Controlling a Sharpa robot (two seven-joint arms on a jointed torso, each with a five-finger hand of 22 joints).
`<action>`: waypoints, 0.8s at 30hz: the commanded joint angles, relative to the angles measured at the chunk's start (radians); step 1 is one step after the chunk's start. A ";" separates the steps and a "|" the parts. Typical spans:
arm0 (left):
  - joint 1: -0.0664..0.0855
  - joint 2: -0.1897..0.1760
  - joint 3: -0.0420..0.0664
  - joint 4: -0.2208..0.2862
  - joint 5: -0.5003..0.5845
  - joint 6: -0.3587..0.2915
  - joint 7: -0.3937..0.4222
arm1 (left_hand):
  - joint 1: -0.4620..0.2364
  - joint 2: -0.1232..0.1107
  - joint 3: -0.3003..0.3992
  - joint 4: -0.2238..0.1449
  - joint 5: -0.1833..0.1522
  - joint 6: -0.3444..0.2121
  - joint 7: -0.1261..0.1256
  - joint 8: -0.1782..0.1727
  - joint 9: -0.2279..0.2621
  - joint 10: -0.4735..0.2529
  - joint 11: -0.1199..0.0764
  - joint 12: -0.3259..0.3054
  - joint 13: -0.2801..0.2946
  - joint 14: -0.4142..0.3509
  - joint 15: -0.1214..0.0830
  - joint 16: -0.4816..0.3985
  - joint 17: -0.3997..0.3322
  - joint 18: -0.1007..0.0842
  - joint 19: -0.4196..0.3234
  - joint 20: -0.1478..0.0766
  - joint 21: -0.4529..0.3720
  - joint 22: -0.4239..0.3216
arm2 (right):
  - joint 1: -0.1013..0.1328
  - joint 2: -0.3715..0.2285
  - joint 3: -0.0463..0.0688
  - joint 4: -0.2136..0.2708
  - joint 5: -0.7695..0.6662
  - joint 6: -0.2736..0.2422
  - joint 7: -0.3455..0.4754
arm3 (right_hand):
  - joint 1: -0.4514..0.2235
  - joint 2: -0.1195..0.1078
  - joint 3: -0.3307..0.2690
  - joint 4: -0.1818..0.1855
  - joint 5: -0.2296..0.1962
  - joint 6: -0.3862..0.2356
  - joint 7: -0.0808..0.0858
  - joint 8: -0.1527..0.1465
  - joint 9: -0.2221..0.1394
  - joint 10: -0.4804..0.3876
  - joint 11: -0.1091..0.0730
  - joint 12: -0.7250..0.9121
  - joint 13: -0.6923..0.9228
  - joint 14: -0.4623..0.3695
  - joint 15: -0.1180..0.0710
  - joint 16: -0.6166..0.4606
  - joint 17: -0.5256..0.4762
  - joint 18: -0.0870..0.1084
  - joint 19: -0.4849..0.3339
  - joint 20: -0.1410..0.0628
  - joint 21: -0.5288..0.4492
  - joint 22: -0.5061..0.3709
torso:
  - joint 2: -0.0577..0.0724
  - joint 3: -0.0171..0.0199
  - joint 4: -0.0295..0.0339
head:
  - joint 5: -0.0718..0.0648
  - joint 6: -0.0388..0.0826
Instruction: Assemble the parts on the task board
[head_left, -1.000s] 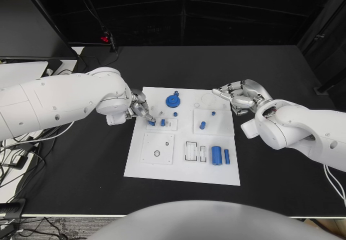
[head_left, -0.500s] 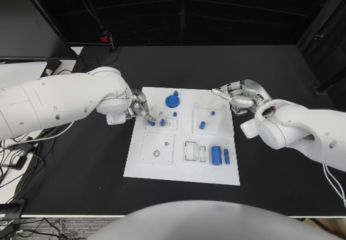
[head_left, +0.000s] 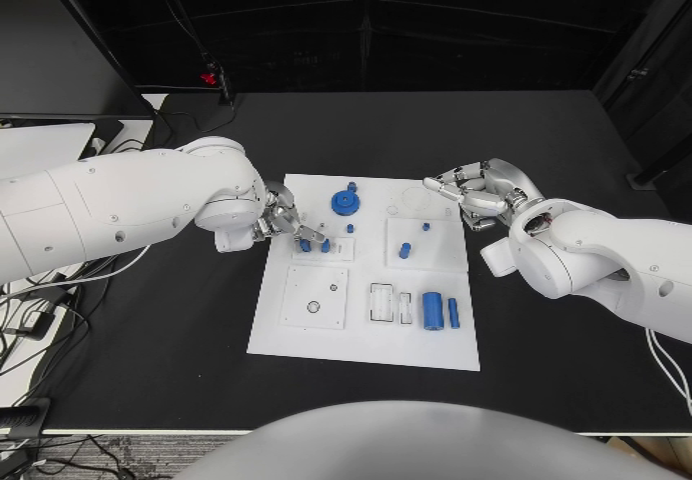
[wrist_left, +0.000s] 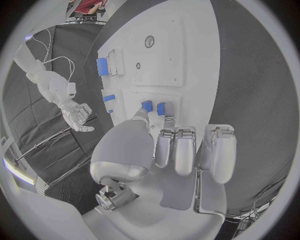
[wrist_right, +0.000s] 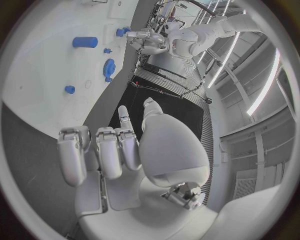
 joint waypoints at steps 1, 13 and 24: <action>0.001 0.001 0.000 -0.001 -0.005 0.012 0.006 | -0.028 0.003 -0.023 0.000 -0.023 -0.002 0.006 -0.004 0.003 0.106 0.007 -0.004 0.262 0.105 0.008 0.001 0.263 -0.014 0.105 0.007 0.003 0.264 | 0.001 0.000 0.000 0.001 0.004 0.008 0.008 | -0.004 0.010 -0.005 -0.001 0.005 -0.006 -0.001 0.005 0.002 0.106 0.005 0.002 0.263 0.106 0.005 0.002 0.264 -0.007 0.102 0.006 0.003 0.263 | -0.001 0.0001 0.0003 | -0.002 0.000; 0.000 -0.001 0.000 -0.005 -0.005 -0.010 0.014 | -0.077 0.010 -0.077 0.000 -0.053 -0.006 0.008 0.000 0.009 0.106 0.009 -0.004 0.262 0.105 0.010 0.001 0.263 -0.014 0.105 0.010 0.003 0.264 | 0.001 0.000 0.000 0.000 0.004 0.009 0.006 | -0.004 0.010 -0.005 -0.001 0.005 -0.006 -0.001 0.005 0.002 0.106 0.005 0.002 0.263 0.106 0.005 0.002 0.264 -0.007 0.102 0.006 0.003 0.263 | 0.000 -0.0001 0.0009 | -0.002 0.000; 0.000 -0.004 0.000 -0.004 -0.005 -0.039 0.033 | -0.086 0.012 -0.087 -0.001 -0.059 -0.006 0.008 0.001 0.010 0.106 0.009 -0.004 0.262 0.105 0.011 0.001 0.263 -0.014 0.105 0.010 0.003 0.264 | 0.001 0.001 0.000 -0.002 0.004 0.010 0.005 | -0.004 0.010 -0.005 -0.001 0.005 -0.006 -0.001 0.005 0.002 0.106 0.005 0.002 0.263 0.106 0.005 0.002 0.264 -0.007 0.102 0.006 0.003 0.263 | 0.000 0.0001 0.0003 | -0.002 0.000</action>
